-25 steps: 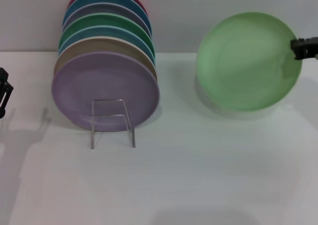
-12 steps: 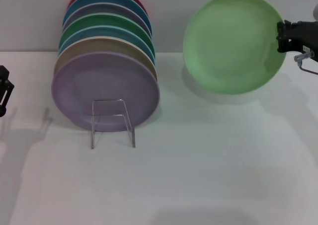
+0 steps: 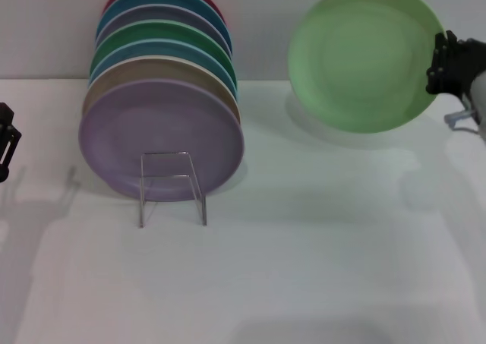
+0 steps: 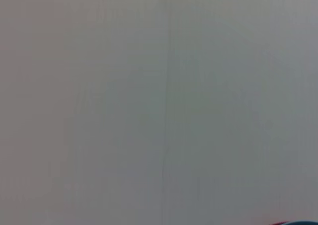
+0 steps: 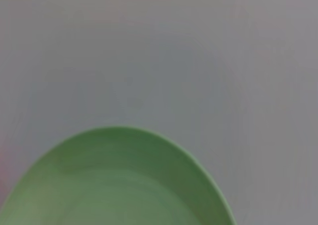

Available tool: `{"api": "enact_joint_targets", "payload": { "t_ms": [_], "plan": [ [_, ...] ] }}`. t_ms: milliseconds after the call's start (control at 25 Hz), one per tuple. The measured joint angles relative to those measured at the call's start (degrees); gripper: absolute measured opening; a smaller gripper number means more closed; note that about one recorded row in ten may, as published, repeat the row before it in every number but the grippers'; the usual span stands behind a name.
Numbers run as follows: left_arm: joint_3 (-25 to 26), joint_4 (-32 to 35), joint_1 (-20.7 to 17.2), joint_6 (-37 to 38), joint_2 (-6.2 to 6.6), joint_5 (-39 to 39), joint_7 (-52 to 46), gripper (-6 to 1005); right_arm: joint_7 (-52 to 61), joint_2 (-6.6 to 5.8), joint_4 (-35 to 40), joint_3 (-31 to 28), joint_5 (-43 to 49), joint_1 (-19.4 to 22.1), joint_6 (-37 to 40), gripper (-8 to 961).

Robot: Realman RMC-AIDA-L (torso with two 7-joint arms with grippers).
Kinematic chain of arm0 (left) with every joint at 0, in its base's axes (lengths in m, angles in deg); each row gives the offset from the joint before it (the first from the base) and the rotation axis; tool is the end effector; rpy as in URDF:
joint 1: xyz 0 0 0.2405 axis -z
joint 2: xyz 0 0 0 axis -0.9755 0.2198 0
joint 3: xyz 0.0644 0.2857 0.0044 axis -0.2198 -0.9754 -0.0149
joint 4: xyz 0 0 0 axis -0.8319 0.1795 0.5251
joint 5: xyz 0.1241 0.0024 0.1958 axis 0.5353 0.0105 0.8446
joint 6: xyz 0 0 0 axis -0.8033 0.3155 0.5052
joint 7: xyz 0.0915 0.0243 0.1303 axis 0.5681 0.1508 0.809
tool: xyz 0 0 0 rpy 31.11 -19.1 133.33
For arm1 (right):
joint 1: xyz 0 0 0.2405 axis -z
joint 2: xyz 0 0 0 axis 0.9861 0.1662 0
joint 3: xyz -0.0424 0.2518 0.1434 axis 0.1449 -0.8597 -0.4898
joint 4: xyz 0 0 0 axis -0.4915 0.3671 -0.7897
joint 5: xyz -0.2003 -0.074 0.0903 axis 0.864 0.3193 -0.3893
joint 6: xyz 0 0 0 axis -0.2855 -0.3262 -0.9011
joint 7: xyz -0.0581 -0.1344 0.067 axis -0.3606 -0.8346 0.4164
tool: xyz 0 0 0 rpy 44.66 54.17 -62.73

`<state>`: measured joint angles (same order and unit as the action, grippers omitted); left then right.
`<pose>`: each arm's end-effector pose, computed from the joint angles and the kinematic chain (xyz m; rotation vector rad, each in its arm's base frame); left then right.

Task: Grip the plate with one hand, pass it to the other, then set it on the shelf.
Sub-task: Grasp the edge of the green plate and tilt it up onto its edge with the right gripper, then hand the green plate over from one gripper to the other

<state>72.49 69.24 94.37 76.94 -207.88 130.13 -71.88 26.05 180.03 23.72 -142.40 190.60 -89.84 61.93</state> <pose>-0.3666 0.3138 -0.0190 -1.4252 -0.4068 -0.8826 0.2778 0.4131 -0.0098 -1.6517 0.3828 0.4054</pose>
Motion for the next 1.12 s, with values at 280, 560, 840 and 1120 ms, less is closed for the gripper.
{"api": "enact_joint_targets", "payload": {
  "t_ms": [280, 560, 840, 1120],
  "plan": [
    [-1.7, -2.51, -2.64, 2.77, -0.09, 0.04, -0.28, 831, 6.25, 0.18, 15.62, 9.38, -0.07, -2.22, 27.11, 20],
    [-10.33, -2.78, -5.05, 10.18, -0.02, 0.09, -3.11, 831, 15.91, 0.33, 24.82, 17.01, -0.28, -0.33, 45.72, 20],
    [-17.5, -2.81, -5.23, 12.63, -0.11, 0.1, -2.25, 831, 15.84, 0.45, 25.92, 28.04, -5.58, 2.79, 52.89, 20],
    [-24.41, -4.14, -3.98, 11.67, -0.28, 0.13, 3.57, 831, 12.58, 0.44, 25.75, 39.53, -13.35, 5.17, 58.0, 20]
  ]
}}
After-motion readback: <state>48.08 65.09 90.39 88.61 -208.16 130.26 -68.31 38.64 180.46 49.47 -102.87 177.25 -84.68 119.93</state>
